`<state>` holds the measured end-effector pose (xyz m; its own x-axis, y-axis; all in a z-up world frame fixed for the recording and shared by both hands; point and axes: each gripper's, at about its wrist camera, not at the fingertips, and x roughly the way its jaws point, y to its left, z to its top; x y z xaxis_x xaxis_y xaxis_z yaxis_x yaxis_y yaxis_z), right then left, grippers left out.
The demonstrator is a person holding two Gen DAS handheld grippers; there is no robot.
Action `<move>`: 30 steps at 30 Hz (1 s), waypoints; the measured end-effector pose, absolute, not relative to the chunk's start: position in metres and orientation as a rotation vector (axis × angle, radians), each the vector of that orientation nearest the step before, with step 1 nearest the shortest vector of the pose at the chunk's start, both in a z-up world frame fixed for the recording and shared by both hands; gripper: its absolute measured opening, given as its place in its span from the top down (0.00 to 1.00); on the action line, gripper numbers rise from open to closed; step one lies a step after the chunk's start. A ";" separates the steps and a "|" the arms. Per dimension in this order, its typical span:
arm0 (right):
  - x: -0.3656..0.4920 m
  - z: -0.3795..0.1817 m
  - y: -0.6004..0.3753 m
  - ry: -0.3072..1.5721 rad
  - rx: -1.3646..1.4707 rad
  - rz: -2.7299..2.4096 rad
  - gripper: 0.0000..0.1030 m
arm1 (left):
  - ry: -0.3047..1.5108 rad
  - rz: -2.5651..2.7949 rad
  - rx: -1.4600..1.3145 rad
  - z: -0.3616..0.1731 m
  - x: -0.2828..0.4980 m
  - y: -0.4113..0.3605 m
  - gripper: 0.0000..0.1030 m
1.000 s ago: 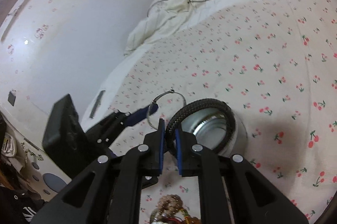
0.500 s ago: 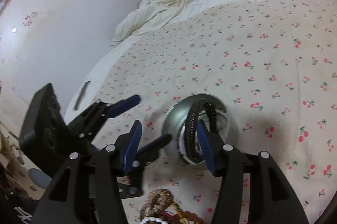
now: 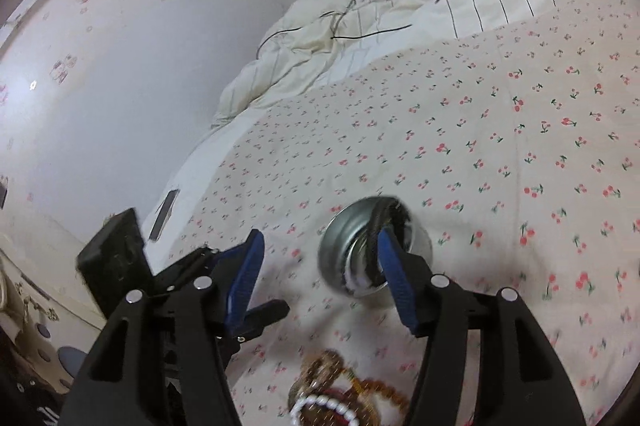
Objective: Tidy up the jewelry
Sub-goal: 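Grasp the white bead bracelet with the right gripper while the left gripper approaches the pile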
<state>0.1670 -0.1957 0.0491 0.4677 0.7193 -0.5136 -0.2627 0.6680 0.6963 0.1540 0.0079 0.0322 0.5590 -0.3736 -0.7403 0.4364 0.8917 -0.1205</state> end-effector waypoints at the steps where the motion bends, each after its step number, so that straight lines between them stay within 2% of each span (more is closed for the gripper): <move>1: 0.160 0.051 -0.194 0.895 0.577 0.647 0.44 | 0.872 -0.482 0.056 0.030 0.151 0.012 0.12; 11: 0.049 0.037 -0.167 1.003 0.305 0.520 0.44 | 1.101 -0.554 -0.268 -0.017 0.139 0.061 0.12; 14: 0.040 0.029 -0.158 1.018 0.257 0.540 0.44 | 1.142 -0.577 -0.249 -0.027 0.136 0.052 0.12; 19: 0.040 0.011 -0.154 1.079 0.246 0.563 0.62 | 1.166 -0.598 -0.159 -0.039 0.128 0.028 0.12; 30: 0.040 -0.005 -0.150 1.116 0.266 0.587 0.62 | 1.081 -0.681 -0.043 -0.051 0.109 -0.002 0.12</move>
<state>0.0400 -0.1504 -0.0045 0.3097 0.5662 -0.7639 -0.3084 0.8198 0.4826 0.1090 -0.0022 -0.0506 0.2890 -0.5305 -0.7969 0.4901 0.7971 -0.3529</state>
